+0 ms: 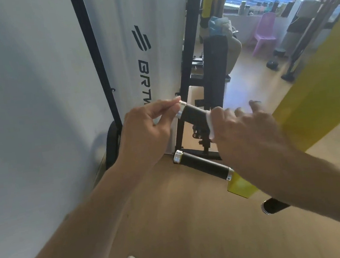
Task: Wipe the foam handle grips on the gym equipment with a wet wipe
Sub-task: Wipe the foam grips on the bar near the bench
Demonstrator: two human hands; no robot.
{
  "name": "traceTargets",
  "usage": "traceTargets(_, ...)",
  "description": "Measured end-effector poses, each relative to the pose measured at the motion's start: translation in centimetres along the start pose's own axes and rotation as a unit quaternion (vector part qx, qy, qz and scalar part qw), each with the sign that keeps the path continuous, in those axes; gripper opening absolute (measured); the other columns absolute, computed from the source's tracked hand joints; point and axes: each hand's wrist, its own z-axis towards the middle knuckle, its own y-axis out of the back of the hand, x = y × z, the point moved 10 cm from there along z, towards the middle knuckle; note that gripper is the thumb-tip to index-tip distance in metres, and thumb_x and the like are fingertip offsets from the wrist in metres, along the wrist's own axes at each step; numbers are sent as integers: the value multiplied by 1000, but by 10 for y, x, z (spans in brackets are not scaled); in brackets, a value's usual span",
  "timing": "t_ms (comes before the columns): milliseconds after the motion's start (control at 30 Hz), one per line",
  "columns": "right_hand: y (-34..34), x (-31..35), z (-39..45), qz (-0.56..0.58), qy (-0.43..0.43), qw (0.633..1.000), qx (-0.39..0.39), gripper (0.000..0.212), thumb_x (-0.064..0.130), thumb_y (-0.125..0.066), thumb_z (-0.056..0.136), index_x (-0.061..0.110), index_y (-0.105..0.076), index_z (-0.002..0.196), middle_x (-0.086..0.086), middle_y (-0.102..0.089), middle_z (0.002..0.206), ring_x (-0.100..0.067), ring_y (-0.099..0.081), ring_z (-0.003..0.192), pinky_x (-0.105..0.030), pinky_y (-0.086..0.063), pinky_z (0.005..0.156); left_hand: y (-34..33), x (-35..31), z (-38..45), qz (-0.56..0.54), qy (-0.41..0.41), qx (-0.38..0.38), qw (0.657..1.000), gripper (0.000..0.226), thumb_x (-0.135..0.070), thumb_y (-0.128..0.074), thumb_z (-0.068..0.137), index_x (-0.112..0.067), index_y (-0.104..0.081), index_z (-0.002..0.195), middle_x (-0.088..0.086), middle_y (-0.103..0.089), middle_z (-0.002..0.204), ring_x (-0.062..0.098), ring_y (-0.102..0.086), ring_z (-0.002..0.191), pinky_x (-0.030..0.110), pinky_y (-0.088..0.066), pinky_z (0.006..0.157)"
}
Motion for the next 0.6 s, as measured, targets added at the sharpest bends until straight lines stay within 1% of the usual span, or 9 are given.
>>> traceTargets(100,1,-4,-20,-88,-1,996,23,50,15,-5,96,1,-51,110,-12,-67,84,-30,-68,77,-54,-42,106,2,2,-3,-5,14,-8,1000,27,-32,-64,94,-27,-72,119,-21,-70,108,-13,-64,85,1,-48,76)
traceTargets(200,22,0,-26,-96,7,994,-52,45,7,-16,94,-1,-59,104,-16,-70,74,-32,-70,72,-57,-43,105,-1,5,-9,-34,36,-3,999,28,-30,-64,95,-24,-73,120,-19,-72,109,-14,-65,95,1,-47,77)
traceTargets(267,55,7,-29,11,30,988,-151,29,11,-30,92,6,-58,92,-5,-59,52,-27,-64,50,-45,-54,78,-1,12,-17,-62,60,5,996,27,-22,-63,95,-19,-73,120,-12,-75,110,-10,-68,97,1,-47,78)
traceTargets(300,68,13,-31,80,53,977,-189,21,13,-36,91,9,-56,92,4,-45,43,-23,-54,39,-30,-48,56,0,17,-23,-63,75,6,995,26,-17,-63,95,-16,-74,118,-10,-76,105,-13,-69,85,1,-48,73)
traceTargets(367,72,32,-24,208,94,957,-176,14,13,-59,85,17,-50,94,15,-27,41,-16,-37,30,-16,-29,39,8,36,-40,-52,113,-8,992,25,-6,-61,93,-12,-76,111,-17,-74,82,-16,-61,57,5,-50,62)
traceTargets(433,50,55,-8,341,107,925,-130,36,21,-71,82,30,-38,93,11,-38,45,-16,-45,36,-30,-46,39,21,59,-62,-58,162,-29,985,24,2,-59,92,-12,-75,101,-29,-64,57,-13,-57,48,24,-47,53)
traceTargets(467,39,66,-1,403,108,902,-107,37,29,-68,86,36,-32,89,11,-42,51,-19,-51,43,-39,-52,46,30,69,-73,-60,186,-45,980,26,2,-56,92,-16,-75,96,-27,-64,53,-11,-59,50,15,-43,46)
traceTargets(533,20,98,10,478,130,867,-45,29,48,-54,92,42,-27,83,14,-45,59,-16,-55,54,-44,-54,57,51,85,-91,-70,216,-95,969,28,-8,-53,97,-23,-76,95,-19,-75,71,-3,-68,68,12,-48,64)
traceTargets(600,5,121,17,534,129,836,-10,27,59,-43,94,35,-40,81,16,-51,63,-8,-56,59,-36,-53,58,72,105,-109,-102,268,-148,946,26,-22,-53,102,-20,-78,99,-6,-78,85,5,-72,80,18,-54,74)
